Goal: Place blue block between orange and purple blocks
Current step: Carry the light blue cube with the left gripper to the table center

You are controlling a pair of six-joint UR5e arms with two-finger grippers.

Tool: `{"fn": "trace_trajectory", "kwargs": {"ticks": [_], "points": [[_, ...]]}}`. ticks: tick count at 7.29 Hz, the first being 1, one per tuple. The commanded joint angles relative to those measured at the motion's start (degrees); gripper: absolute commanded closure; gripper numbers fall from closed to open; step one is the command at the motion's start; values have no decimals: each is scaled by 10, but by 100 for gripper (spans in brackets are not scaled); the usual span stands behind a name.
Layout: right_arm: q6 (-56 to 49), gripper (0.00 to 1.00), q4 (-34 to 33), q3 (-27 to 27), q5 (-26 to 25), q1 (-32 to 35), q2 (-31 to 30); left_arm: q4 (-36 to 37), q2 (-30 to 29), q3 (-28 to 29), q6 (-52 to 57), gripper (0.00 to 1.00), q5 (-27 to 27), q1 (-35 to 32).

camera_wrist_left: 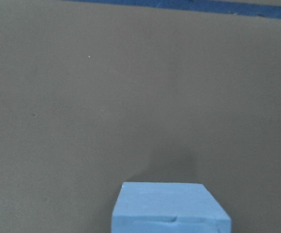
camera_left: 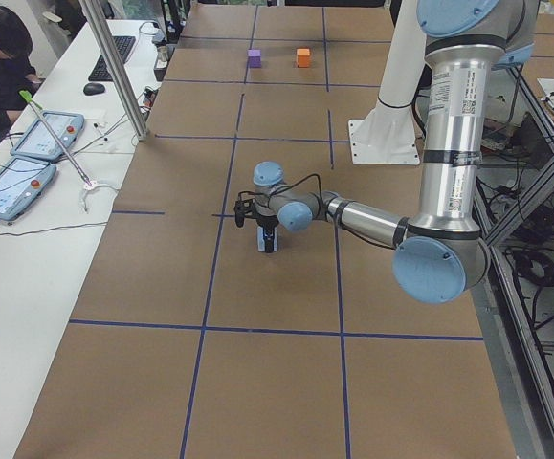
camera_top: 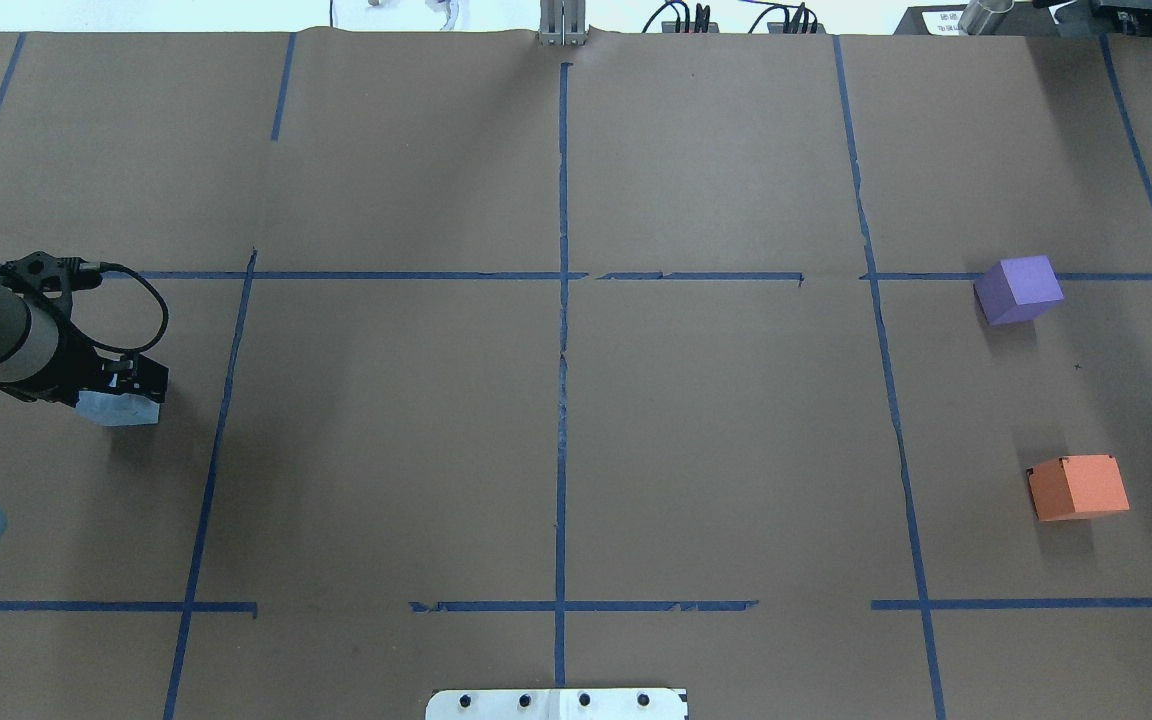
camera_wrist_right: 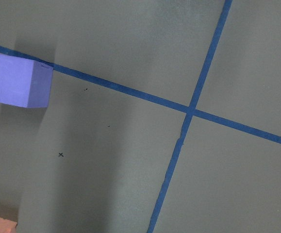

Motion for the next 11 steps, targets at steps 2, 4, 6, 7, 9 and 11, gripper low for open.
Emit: {"fn": "trace_trajectory", "kwargs": {"ticks": [2, 4, 6, 7, 9, 11], "points": [[0, 0, 0, 0, 0, 0, -1, 5, -4, -15, 1, 74, -8, 0], [0, 0, 0, 0, 0, 0, -1, 87, -94, -39, -2, 71, -3, -3], [0, 0, 0, 0, 0, 0, -1, 223, -267, -15, -6, 68, -1, 10], [0, 0, 0, 0, 0, 0, -1, 247, -332, 13, -24, 66, -1, 38], [1, 0, -1, 0, 0, 0, -1, 239, -444, 98, -121, 62, 69, 116], [1, 0, -1, 0, 1, 0, -1, 235, -521, 192, -157, 59, 115, 163]]}}
